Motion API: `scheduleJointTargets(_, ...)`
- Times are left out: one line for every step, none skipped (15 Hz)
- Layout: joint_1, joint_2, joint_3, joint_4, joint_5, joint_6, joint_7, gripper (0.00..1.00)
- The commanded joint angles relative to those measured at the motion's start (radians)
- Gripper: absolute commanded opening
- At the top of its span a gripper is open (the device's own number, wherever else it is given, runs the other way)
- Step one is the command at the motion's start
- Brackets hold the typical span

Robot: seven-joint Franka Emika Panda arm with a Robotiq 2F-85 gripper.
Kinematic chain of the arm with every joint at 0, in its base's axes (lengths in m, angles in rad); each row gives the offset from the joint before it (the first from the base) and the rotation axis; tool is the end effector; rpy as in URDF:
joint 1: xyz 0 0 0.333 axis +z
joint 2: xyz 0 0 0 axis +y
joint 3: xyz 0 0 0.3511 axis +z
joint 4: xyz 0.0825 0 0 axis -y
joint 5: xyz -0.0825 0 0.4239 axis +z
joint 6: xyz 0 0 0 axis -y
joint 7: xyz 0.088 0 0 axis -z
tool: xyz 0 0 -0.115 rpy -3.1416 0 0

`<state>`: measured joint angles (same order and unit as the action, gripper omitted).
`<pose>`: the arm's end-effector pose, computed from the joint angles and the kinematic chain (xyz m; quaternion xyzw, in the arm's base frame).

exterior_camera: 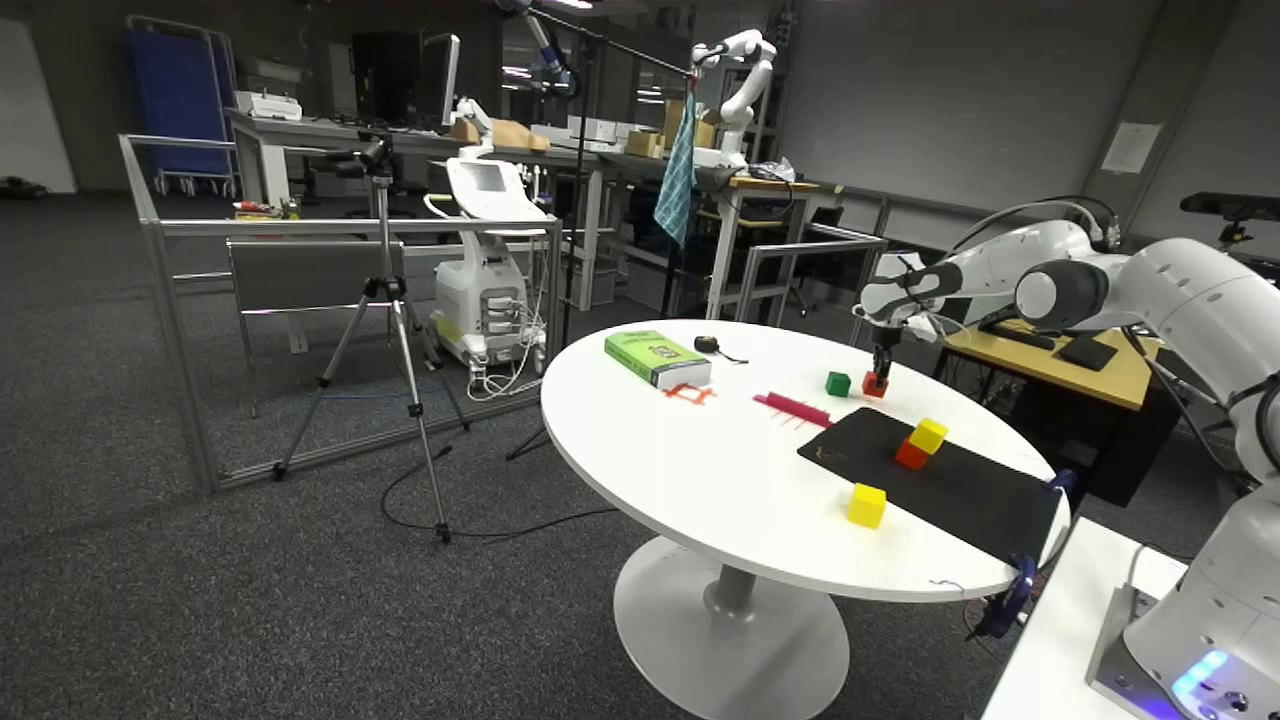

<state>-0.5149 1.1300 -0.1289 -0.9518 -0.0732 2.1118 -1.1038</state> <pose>0.7069 -0.4813 0.1650 0.9553 0.2811 -0.0563 0.0717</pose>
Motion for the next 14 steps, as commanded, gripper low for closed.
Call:
scheduleJointTargets(-0.008, -0.111, 0.007, -0.082, 0.043, -0.01, 0.067, 0.3)
scheduleJointTargets(-0.007, -0.139, 0.006, -0.103, 0.055, -0.011, 0.093, 0.3)
scheduleJointTargets(-0.004, -0.175, 0.003, -0.128, 0.065, -0.008, 0.123, 0.3)
scheduleJointTargets(-0.003, -0.206, 0.001, -0.15, 0.076, -0.004, 0.15, 0.3)
scheduleJointTargets(0.001, -0.245, -0.004, -0.179, 0.085, -0.009, 0.191, 0.3)
scheduleJointTargets(0.007, -0.285, -0.013, -0.211, 0.091, -0.016, 0.24, 0.3)
scheduleJointTargets(0.021, -0.328, -0.032, -0.255, 0.083, -0.002, 0.308, 0.3)
scheduleJointTargets(0.032, -0.374, -0.048, -0.301, 0.073, -0.002, 0.363, 0.3)
scheduleJointTargets(0.039, -0.41, -0.057, -0.335, 0.072, -0.002, 0.416, 0.3)
scheduleJointTargets(0.049, -0.446, -0.07, -0.373, 0.067, 0.002, 0.471, 0.3)
scheduleJointTargets(0.056, -0.481, -0.08, -0.413, 0.064, 0.008, 0.514, 0.3)
scheduleJointTargets(0.057, -0.515, -0.079, -0.455, 0.065, 0.018, 0.524, 0.3)
scheduleJointTargets(0.065, -0.549, -0.087, -0.497, 0.057, 0.018, 0.547, 0.3)
scheduleJointTargets(0.068, -0.581, -0.086, -0.538, 0.055, 0.019, 0.556, 0.3)
